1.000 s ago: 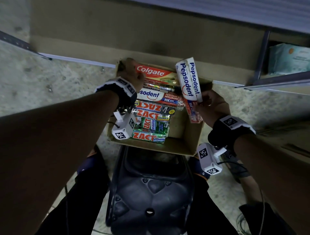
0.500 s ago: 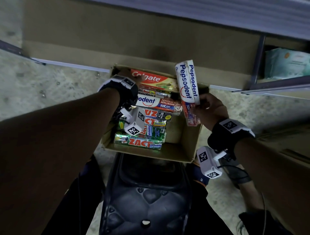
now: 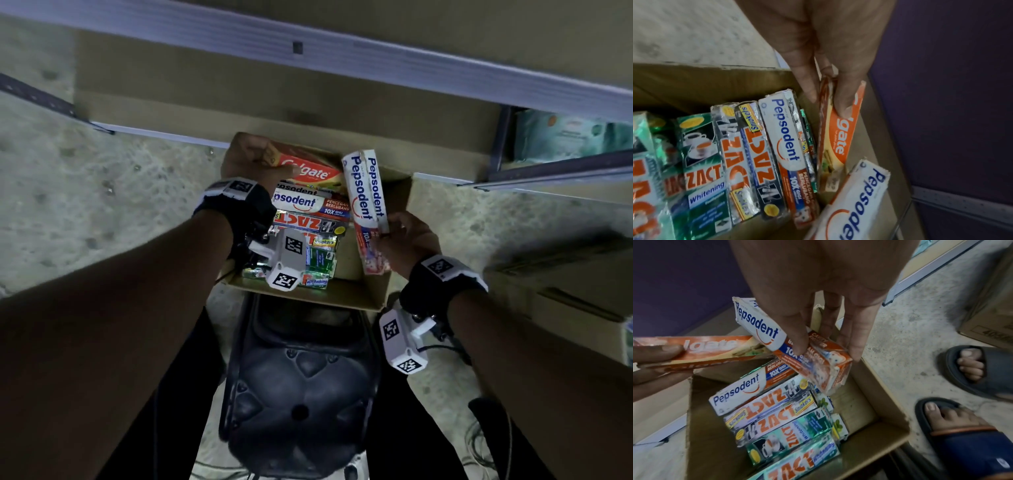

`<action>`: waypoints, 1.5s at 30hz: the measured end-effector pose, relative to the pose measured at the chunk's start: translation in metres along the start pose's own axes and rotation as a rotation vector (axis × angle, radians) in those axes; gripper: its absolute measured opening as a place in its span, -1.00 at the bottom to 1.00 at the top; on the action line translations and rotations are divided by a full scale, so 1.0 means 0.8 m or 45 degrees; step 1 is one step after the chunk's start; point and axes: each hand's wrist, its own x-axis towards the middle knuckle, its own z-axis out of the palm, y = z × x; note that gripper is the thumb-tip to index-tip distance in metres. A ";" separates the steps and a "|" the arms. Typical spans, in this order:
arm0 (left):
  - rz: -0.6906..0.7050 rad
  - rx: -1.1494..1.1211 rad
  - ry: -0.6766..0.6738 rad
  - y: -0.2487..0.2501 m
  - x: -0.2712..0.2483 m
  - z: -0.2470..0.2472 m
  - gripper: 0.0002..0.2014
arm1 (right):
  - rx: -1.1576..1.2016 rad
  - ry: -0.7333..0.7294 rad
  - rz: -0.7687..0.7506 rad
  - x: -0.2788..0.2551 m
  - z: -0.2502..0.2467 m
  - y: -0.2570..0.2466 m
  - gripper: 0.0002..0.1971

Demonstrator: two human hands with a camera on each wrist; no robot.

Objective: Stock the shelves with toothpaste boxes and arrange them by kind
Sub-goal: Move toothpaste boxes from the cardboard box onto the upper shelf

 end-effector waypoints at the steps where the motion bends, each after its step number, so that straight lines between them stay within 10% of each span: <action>1: 0.005 -0.048 0.031 0.004 -0.009 -0.006 -0.54 | 0.015 0.005 0.021 -0.009 0.003 -0.001 -0.70; 7: 0.013 -0.316 0.191 0.017 -0.052 -0.042 -0.55 | 0.095 0.026 0.134 -0.053 0.017 -0.006 -0.69; 22: -0.101 -0.450 -0.181 0.002 -0.075 -0.123 -0.42 | 0.074 0.002 0.233 -0.089 0.040 -0.013 -0.66; 45: -0.224 -0.176 -0.418 -0.064 -0.008 -0.027 -0.48 | -0.017 -0.038 0.295 -0.035 0.131 0.027 -0.51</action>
